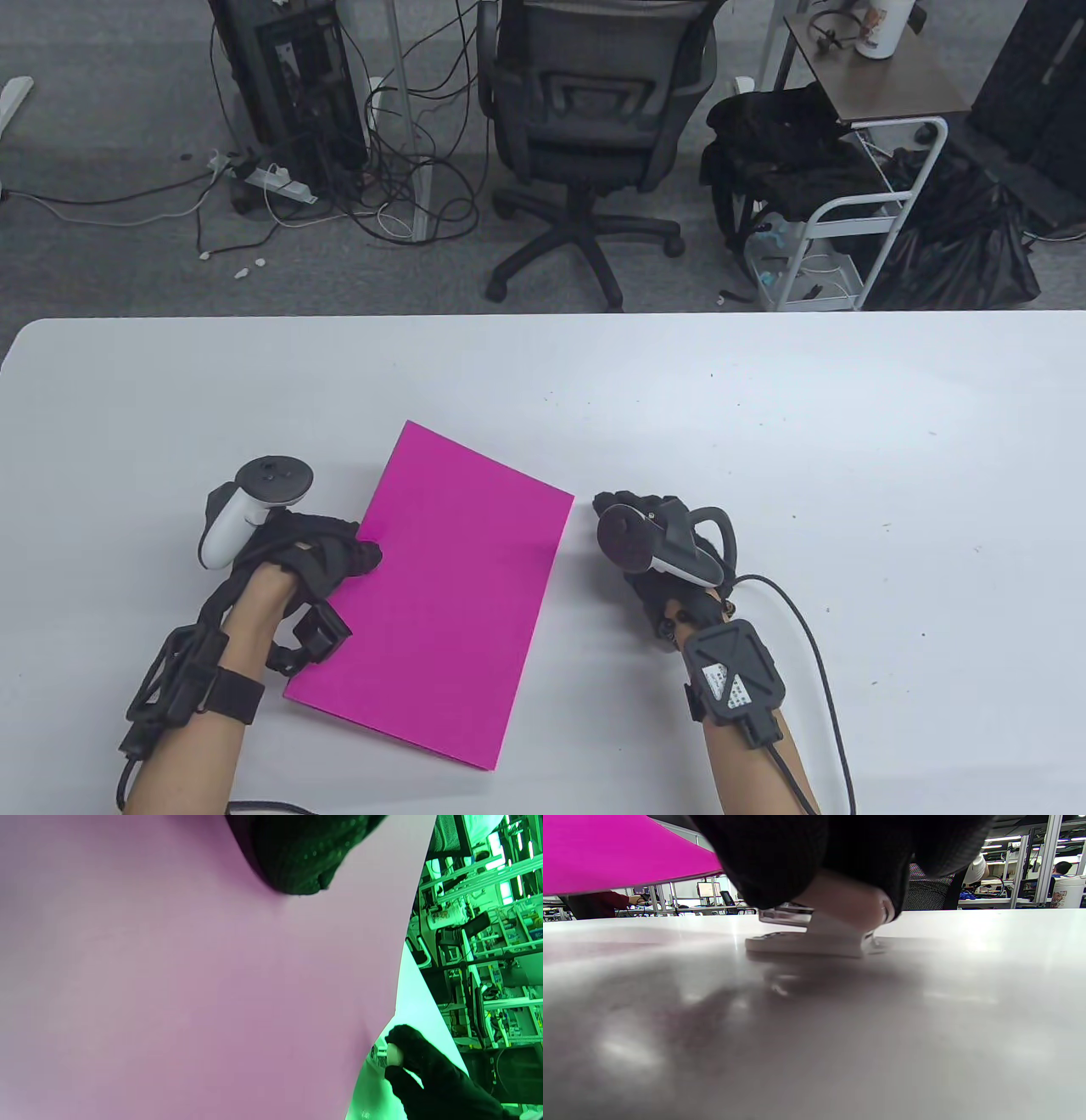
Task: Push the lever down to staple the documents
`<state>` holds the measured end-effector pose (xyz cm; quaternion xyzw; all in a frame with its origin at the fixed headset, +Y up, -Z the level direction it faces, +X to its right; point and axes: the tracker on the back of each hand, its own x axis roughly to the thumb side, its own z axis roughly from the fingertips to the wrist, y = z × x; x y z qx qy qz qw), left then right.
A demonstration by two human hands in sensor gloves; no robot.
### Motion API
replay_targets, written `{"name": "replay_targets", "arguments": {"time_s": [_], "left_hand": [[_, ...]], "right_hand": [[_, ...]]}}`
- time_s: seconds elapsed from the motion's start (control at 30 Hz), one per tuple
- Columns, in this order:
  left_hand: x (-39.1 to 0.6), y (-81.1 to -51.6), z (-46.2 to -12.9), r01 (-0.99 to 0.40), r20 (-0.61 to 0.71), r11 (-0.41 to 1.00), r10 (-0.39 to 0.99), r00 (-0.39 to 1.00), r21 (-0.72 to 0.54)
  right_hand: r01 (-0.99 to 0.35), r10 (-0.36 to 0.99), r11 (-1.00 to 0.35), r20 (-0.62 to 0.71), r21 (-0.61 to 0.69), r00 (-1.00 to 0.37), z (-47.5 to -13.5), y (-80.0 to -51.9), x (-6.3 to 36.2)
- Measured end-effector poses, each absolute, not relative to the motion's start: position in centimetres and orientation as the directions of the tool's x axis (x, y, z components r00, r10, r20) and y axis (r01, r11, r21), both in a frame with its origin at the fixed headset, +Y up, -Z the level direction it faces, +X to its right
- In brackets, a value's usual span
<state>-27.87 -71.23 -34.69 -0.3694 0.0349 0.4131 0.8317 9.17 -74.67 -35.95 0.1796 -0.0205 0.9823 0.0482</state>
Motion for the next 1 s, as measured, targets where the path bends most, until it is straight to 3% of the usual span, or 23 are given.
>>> {"name": "replay_targets", "arguments": {"time_s": [0.67,1.0], "left_hand": [[-24.4,-72.9,-35.5,-0.651,-0.340,0.387,0.619,0.708,-0.652],[-22.5,-73.0,-35.3,-0.559,-0.260,0.536,0.533,0.805,-0.633]], "right_hand": [[-0.103,0.089,-0.994,0.355,-0.021,-0.931,-36.0,-74.6,9.3],[-0.104,0.090,-0.994,0.357,-0.018,-0.930,-36.0,-74.6,9.3]]}}
